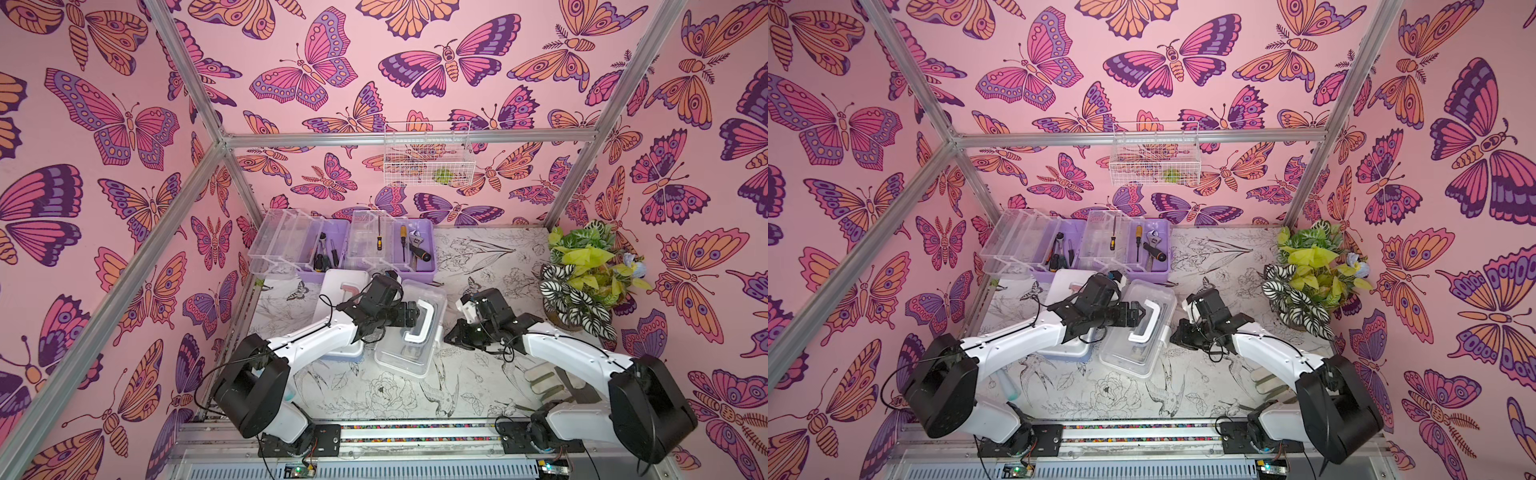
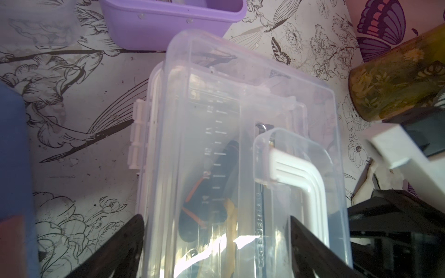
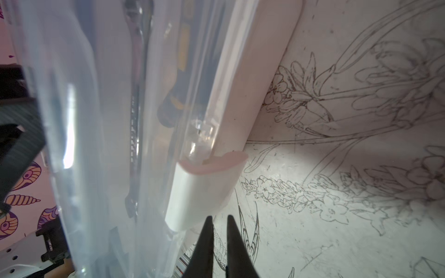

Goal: Close toolboxes
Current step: Fasten the toolbox latch on the toolbox, then move the toolbox to the corner of the board.

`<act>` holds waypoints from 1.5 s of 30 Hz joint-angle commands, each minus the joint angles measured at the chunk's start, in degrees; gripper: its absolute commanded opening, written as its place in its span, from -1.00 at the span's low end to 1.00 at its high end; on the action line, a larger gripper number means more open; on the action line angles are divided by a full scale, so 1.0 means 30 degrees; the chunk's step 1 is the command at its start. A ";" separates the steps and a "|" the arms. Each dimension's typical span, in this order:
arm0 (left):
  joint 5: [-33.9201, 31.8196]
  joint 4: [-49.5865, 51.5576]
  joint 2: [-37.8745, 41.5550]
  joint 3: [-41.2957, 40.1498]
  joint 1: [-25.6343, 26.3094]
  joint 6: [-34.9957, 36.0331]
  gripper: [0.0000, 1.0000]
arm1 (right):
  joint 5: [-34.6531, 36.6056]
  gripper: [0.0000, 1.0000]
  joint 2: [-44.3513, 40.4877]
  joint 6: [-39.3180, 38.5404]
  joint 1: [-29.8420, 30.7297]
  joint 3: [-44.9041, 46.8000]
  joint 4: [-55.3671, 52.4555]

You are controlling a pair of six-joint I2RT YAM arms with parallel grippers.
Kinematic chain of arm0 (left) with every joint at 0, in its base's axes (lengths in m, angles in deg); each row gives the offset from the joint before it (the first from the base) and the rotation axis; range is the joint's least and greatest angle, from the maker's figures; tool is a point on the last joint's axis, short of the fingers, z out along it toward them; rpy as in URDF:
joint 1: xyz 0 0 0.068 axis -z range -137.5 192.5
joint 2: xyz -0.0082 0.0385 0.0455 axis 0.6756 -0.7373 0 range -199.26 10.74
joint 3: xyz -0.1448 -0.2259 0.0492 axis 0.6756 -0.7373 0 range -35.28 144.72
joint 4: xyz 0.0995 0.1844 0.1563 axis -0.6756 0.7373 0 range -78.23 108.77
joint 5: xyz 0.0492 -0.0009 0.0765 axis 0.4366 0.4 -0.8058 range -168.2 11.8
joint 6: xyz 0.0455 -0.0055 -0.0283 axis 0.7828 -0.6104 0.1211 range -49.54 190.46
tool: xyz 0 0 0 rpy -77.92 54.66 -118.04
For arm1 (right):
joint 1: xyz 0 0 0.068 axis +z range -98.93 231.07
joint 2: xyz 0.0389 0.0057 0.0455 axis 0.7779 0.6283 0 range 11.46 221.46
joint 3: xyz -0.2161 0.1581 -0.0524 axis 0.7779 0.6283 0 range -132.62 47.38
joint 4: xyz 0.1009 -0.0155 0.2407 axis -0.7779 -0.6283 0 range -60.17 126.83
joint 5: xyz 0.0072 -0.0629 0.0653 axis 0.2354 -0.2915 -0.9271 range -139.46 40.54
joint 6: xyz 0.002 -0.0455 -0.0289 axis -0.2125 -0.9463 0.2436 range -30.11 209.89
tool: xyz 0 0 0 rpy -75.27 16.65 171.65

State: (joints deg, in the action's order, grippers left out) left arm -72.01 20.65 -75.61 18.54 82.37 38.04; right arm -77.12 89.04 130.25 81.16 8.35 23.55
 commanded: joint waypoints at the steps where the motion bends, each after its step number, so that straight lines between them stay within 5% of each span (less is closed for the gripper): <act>1: 0.1429 0.2116 -0.0395 -0.0403 0.0440 -0.0588 0.74 | -0.0792 -0.71 0.0872 0.0807 0.0662 -0.0089 0.2413; 14: 0.1420 0.1755 -0.0819 -0.0333 0.1063 -0.1115 0.67 | -0.0279 -0.72 0.1513 0.0961 0.1543 -0.1435 0.3518; 20: 0.0870 0.1784 0.0054 -0.0363 0.1063 -0.1212 0.74 | 0.2816 -0.68 0.0545 -0.1060 0.1540 -0.3269 -0.3374; 23: 0.0151 0.1807 0.1123 -0.0196 0.1063 -0.1048 0.98 | 0.6003 -0.56 -0.0825 -0.1617 0.1543 -0.4116 -0.7775; 27: -0.1184 0.1777 0.2425 0.0183 0.1005 -0.0187 0.95 | 0.9086 -0.05 -0.2275 -0.0801 0.2166 -0.4856 -1.0237; 31: -0.1466 0.2305 0.3620 0.1165 0.0632 0.0870 0.95 | 1.1118 0.12 -0.1411 0.0045 0.4340 -0.6874 -1.1636; 36: -0.2694 0.5617 0.5340 0.2713 -0.0159 0.2511 0.95 | 1.1400 0.13 0.0221 0.0111 0.5844 -0.8143 -1.0095; 45: -0.3150 0.8774 0.7739 0.1494 -0.1646 0.3103 0.95 | 1.0961 0.14 0.2909 0.0369 0.6471 -0.9832 -0.9096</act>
State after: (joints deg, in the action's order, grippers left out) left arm -79.48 40.74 -54.23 24.99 77.74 45.64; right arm -44.31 95.95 130.49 100.24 -19.69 -4.90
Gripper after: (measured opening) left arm 0.974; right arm 0.570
